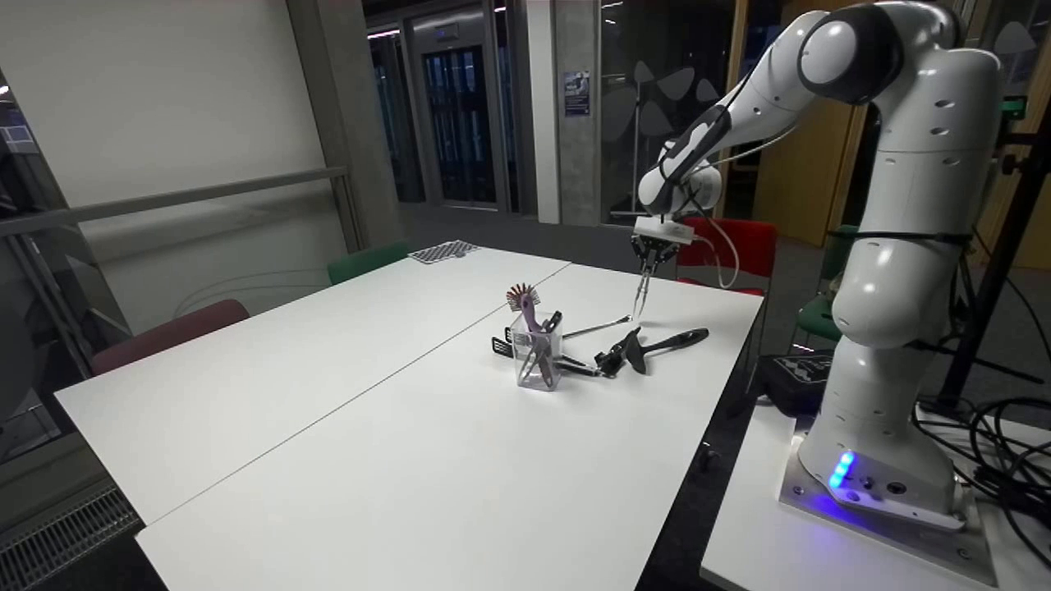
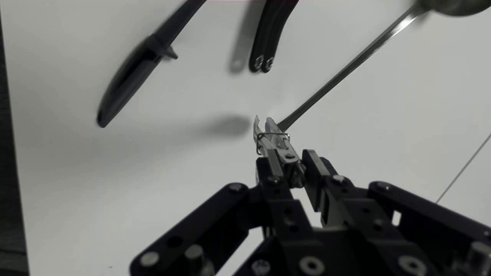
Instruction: Remove the tongs from the plastic and put them on the table
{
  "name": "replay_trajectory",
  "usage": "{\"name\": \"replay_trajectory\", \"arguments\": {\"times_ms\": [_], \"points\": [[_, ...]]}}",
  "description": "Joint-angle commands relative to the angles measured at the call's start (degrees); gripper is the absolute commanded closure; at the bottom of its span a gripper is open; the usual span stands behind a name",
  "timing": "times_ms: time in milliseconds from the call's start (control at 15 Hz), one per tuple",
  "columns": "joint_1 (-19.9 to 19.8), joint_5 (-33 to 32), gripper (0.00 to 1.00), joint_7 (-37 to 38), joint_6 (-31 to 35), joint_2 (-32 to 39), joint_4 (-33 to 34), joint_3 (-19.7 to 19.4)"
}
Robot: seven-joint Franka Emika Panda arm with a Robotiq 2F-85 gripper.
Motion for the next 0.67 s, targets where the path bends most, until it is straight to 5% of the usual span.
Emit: {"name": "replay_trajectory", "arguments": {"times_ms": [0, 333, 600], "points": [[0.8, -14.3, 0.95, 15.8, 0.6, 3.1, 3.3, -4.5], [3.2, -34.3, 0.95, 39.1, -6.3, 5.0, 9.6, -9.4], [5.9, -43.0, 0.95, 53.8, -20.8, 8.6, 14.7, -6.9]]}}
